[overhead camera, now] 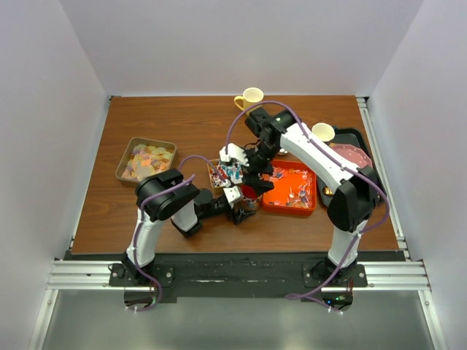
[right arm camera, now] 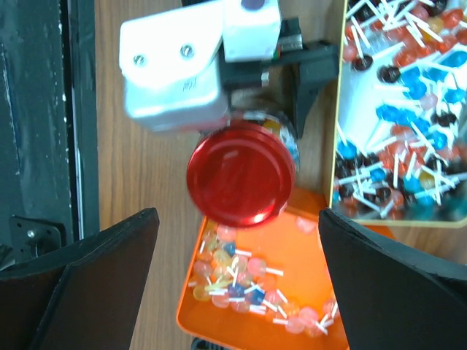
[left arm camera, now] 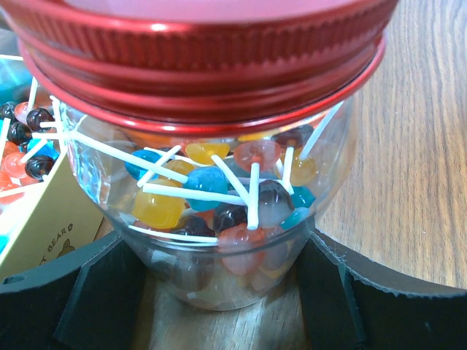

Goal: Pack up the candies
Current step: Screw the bottle lid onto the packing bottle.

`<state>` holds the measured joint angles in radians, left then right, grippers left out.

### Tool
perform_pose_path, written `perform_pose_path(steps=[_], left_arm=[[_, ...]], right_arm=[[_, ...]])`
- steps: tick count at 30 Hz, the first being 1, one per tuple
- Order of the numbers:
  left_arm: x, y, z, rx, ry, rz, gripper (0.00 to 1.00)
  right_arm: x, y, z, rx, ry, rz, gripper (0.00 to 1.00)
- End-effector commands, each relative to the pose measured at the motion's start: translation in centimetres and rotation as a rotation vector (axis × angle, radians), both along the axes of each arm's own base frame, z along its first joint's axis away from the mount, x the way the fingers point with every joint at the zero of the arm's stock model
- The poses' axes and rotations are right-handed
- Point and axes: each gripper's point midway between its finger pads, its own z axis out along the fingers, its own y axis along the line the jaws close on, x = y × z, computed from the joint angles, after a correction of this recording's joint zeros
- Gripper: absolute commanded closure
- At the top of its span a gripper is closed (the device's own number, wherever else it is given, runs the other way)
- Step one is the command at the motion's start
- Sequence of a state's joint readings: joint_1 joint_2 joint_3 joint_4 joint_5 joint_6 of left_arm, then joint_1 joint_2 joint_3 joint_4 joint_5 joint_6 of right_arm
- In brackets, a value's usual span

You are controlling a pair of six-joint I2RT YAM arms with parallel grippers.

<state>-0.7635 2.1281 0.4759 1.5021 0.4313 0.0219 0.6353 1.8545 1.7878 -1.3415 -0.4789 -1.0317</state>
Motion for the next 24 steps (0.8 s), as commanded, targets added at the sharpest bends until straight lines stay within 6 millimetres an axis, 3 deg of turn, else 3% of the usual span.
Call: perform_pose_path(steps=[1, 10, 24], left_arm=[[0.4, 2.3, -4.3, 0.123, 0.079, 0.081, 1.00], [0.5, 2.4, -4.4, 0.122, 0.086, 0.090, 1.00], [0.7, 2.3, -4.7, 0.128, 0.091, 0.096, 1.00]], right_arm=[[-1.4, 0.9, 0.9, 0.028, 0.049, 0.019, 0.05], [-2.7, 0.6, 0.1, -0.007, 0.088, 0.044, 0.06], [-5.5, -3.5, -0.2, -0.118, 0.115, 0.052, 0.09]])
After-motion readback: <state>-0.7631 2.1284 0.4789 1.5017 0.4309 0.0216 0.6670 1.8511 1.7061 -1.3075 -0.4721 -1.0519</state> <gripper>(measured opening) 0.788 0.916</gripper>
